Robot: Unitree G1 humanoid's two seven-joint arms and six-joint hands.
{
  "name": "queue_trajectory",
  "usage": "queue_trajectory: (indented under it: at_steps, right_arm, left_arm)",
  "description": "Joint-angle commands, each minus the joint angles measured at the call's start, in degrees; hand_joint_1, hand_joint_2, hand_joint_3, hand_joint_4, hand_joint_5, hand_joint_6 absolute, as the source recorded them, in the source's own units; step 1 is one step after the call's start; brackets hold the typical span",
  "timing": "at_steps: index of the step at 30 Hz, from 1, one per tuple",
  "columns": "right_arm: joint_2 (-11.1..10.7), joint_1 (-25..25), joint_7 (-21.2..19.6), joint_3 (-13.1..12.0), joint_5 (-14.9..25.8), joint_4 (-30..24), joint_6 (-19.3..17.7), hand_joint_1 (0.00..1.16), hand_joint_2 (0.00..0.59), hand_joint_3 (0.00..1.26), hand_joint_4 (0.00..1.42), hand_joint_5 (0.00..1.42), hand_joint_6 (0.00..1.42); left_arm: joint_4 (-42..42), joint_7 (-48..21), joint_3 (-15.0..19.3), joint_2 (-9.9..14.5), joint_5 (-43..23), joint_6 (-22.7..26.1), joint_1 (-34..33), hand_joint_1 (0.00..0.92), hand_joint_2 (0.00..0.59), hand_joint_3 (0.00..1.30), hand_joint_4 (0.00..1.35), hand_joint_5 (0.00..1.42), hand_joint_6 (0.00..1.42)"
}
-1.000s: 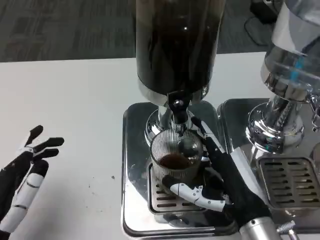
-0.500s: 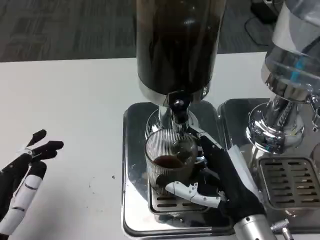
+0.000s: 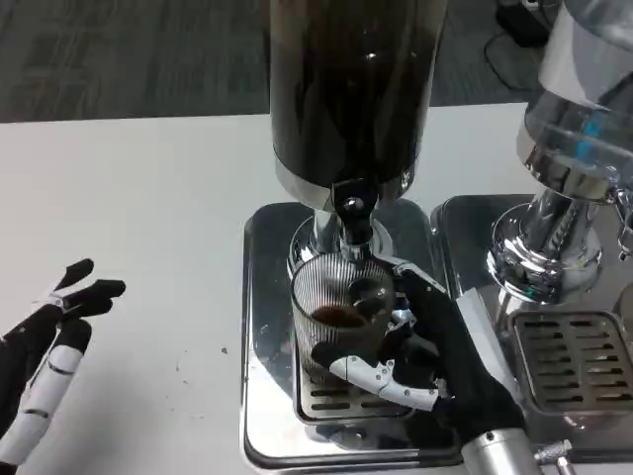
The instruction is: Grasp the cup under the faucet to collect the drink, then remove the cup.
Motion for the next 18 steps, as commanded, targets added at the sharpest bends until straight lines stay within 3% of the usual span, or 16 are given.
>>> queue_trajectory:
  at_steps: [1,18]
  right_arm:
    - [0.4,-0.4,-1.3,-0.5,0.0,0.6,-2.1,0.86,0.151,0.35,0.4,0.66,0.89]
    - [1.5,0.6,-6.6,-1.3,-1.5,0.6,-4.2,0.92,0.152,0.44,0.51,0.77,1.07]
  left_arm:
    - [-0.5,0.5,0.1,0.3,-0.6,0.4,0.4,0.0,0.26,0.37,0.09,0.26,0.07]
    - [0.4,-0.2,-0.3,0.6,-0.9,0.5,-0.2,0.0,0.26,0.37,0.09,0.26,0.06]
